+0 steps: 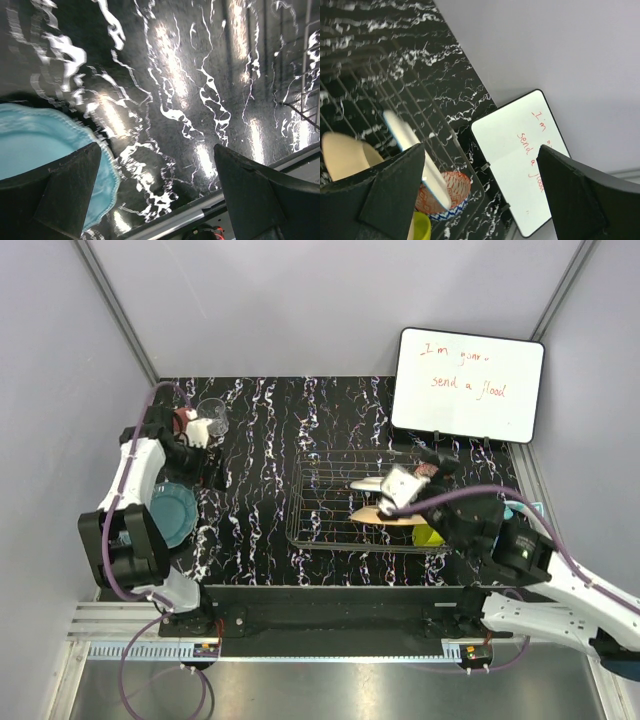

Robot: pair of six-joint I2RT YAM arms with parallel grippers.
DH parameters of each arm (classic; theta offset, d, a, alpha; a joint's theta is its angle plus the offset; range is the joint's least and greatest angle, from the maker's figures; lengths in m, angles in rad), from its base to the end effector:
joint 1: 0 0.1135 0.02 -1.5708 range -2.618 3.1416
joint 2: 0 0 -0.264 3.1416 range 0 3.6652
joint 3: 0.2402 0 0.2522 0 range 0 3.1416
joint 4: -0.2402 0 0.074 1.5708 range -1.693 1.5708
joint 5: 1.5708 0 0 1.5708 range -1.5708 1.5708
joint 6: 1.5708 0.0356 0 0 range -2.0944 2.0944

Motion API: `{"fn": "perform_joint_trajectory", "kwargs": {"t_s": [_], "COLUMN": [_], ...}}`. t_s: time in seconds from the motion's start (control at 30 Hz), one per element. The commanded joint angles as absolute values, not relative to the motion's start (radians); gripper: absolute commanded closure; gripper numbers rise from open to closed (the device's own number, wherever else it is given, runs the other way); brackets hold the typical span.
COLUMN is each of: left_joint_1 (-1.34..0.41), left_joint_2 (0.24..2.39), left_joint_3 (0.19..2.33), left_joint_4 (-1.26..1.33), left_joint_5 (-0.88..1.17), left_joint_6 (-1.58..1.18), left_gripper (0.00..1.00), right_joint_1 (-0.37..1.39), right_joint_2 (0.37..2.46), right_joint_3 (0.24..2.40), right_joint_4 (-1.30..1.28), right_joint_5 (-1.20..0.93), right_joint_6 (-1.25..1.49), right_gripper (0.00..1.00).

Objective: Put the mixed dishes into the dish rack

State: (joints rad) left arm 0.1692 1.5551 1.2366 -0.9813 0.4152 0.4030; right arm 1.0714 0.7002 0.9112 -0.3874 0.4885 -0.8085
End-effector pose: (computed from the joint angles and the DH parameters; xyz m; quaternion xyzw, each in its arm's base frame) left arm 0.2940 0.0357 0.2551 0.1407 0.9597 -0.1586 0.1844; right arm 0.0860 0.1227 0.3751 -0.5091 0.5642 -0.1021 0.6419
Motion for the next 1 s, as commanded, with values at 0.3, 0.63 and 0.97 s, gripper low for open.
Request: {"fn": "perform_joint_trajectory", "kwargs": {"t_s": [0.3, 0.63, 0.97], "left_joint_1": [0.573, 0.940, 1.006], "left_joint_2": [1.335, 1.373, 1.405], "left_joint_3": [1.174, 1.091, 1.000], "left_joint_4": [-1.164, -1.181, -1.002], "left_joint_5": [0.385, 0.370, 0.362], "left_joint_6": [0.669, 0.903, 0.867], "left_gripper": [0.01, 0.01, 0.01], "right_joint_1": [0.974, 0.848, 0.807], "right_joint_2": [1.377, 1.911, 1.954], "right_joint_3": [1.501, 1.989, 1.971], "right_joint_4": [-0.374, -0.437, -0.414], "right_joint_5": [0.301, -0.053, -0.169], "right_joint_6": [-0.290, -0.030, 0.066], "right_gripper": [0.00, 0.00, 0.00]}}
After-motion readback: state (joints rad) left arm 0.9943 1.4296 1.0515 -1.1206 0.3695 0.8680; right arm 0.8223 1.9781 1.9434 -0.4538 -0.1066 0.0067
